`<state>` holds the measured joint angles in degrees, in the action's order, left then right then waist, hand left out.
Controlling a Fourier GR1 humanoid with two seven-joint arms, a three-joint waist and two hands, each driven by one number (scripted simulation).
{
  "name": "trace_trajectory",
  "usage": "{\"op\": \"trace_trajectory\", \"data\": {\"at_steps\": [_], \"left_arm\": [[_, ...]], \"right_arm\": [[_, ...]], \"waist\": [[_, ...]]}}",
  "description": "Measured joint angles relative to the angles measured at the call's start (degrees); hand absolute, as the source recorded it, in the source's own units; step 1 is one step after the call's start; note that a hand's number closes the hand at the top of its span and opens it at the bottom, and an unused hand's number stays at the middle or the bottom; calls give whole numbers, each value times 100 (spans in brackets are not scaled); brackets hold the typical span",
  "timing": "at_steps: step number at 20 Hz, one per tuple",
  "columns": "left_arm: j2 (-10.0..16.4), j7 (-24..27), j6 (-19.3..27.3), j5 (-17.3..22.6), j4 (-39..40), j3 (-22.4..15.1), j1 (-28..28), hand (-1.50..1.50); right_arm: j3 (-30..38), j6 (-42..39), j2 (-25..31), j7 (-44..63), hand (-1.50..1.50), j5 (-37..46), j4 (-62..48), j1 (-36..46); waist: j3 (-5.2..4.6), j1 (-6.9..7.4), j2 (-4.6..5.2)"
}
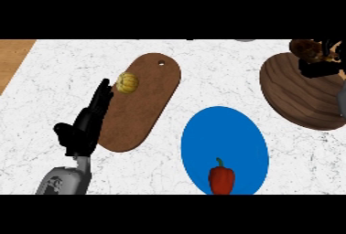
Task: Pick the sweet potato from the plate and place it in the bowl
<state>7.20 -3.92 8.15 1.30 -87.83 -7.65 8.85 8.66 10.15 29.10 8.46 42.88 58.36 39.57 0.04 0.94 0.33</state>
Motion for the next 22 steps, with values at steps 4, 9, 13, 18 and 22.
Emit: {"op": "trace_trajectory", "data": {"at_steps": [4,9,13,18,22], "left_arm": [[-44,44,-25,-42,53,14,16,0],[-5,28,-122,0,13,73,33,0],[-6,43,-151,-8,62,105,41,0],[-15,-63,-132,-35,64,151,140,0],[9,-14,-197,-15,13,174,3,0]], "right_arm": [[198,333,83,-552,150,57,-1114,207],[584,113,223,-1196,-150,-303,-2267,381],[794,-324,263,-1812,-150,-617,-2897,423],[1176,-539,297,-2818,-150,-1074,-3334,467],[1548,-491,309,-3280,-150,-1488,-3355,584]], "waist": [[2,14,6],[6,61,24],[8,58,27],[10,47,24],[7,28,9]]}}
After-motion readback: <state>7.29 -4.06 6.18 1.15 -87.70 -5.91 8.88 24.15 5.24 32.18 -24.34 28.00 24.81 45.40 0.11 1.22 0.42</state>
